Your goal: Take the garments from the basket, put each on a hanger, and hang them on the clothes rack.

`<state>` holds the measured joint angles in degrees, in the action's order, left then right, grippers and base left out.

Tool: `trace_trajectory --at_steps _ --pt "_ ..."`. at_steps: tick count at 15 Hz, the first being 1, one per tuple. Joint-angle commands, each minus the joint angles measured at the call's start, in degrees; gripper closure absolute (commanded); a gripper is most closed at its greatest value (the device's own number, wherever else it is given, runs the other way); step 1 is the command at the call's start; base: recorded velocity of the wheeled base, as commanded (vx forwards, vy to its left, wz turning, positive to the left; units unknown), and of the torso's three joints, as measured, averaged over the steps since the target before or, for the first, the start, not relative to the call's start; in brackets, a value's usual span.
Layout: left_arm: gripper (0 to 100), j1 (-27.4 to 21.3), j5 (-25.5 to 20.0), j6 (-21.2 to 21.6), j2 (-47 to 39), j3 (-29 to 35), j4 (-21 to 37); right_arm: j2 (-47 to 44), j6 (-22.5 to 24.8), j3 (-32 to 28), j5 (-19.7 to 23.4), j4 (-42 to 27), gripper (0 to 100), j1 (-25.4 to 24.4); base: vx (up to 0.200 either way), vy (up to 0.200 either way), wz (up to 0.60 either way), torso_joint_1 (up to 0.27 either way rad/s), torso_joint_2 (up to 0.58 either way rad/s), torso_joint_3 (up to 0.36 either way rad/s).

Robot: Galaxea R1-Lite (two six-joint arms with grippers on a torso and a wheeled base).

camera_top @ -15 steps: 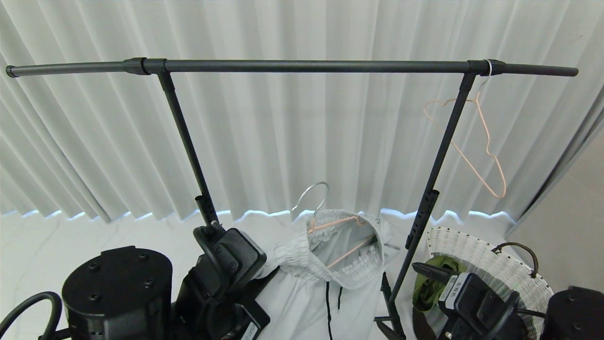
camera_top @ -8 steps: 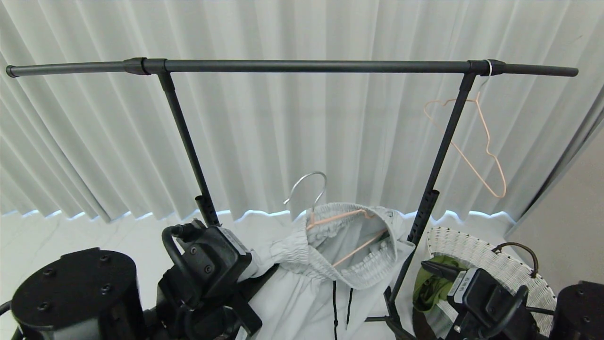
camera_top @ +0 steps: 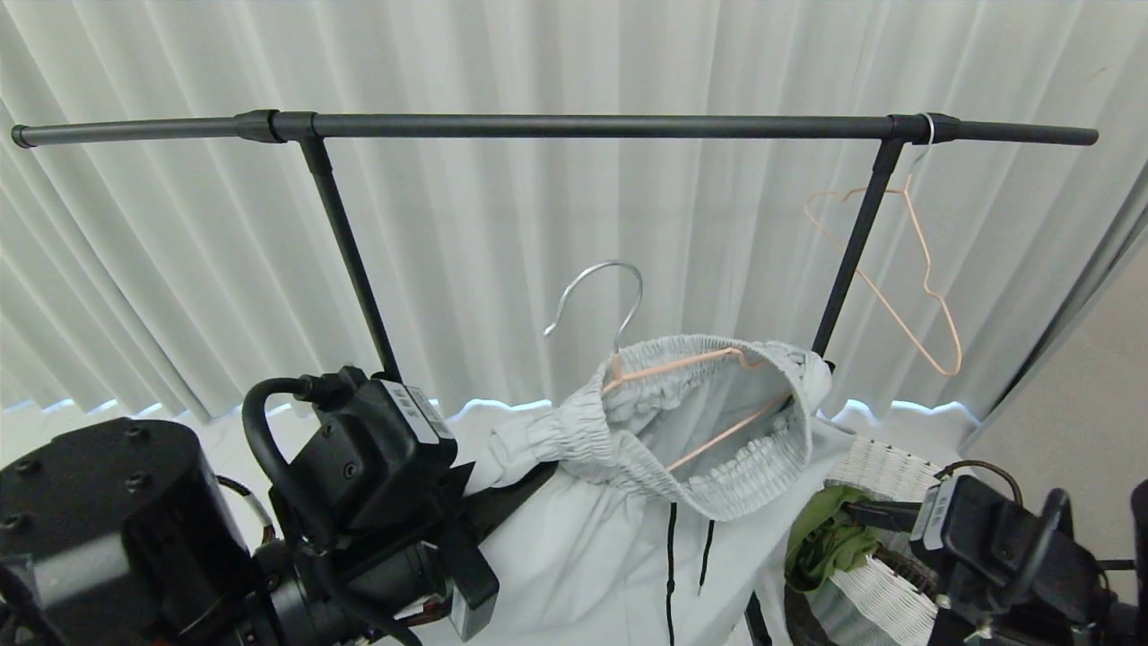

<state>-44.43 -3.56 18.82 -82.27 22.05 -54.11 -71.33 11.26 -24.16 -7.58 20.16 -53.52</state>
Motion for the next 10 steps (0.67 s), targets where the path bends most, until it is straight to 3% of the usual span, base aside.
trace_trajectory --at_steps 1,3,7,10 --pt "100 5.7 -6.4 3.8 -1.6 1.6 0.1 8.0 0.0 -5.2 3.2 -7.1 0 2.4 0.0 0.0 0.0 0.0 0.0 0.0" --pt "100 9.6 -13.1 6.5 -3.2 2.9 0.1 9.2 0.1 -6.8 5.7 -11.0 0 4.5 0.0 0.0 0.0 0.0 0.0 0.0" --pt "100 10.3 -16.0 7.3 -5.3 4.2 0.0 7.6 0.5 -12.4 10.1 -15.4 0 7.7 0.0 0.0 0.0 0.0 0.0 0.0" --pt "100 10.5 -19.0 9.7 -5.5 2.9 0.0 3.3 6.0 -22.0 16.0 -22.5 0 13.4 0.0 0.0 0.0 0.0 0.0 0.0"
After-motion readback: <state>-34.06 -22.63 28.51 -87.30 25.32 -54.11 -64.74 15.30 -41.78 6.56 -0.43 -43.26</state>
